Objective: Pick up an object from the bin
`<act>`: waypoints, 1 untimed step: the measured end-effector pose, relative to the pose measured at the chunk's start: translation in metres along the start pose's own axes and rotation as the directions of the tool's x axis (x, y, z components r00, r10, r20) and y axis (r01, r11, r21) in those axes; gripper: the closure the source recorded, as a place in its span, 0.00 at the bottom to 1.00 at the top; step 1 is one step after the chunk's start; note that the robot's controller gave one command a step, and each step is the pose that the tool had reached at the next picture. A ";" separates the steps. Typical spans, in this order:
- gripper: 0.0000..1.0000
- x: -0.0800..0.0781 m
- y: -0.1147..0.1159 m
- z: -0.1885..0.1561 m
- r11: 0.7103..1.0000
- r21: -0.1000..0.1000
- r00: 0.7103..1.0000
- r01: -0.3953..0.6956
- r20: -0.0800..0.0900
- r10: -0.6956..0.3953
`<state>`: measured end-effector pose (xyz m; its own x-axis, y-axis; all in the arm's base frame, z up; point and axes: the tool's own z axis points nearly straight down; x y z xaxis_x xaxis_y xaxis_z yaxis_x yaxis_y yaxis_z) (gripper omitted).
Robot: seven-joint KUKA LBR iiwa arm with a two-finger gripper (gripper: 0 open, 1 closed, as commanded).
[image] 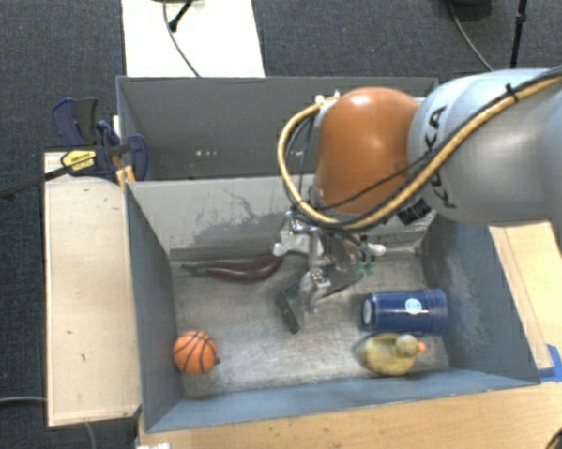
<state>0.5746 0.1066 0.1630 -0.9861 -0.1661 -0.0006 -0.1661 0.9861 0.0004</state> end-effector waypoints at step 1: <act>0.00 -0.005 0.007 0.016 0.996 0.000 0.996 0.084 0.000 -0.084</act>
Offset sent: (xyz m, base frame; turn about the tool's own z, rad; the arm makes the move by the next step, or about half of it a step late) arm 0.0028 -0.0589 -0.0930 -0.4701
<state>0.5787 0.1143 0.1475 -0.9687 -0.2484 -0.0007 -0.2484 0.9687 0.0006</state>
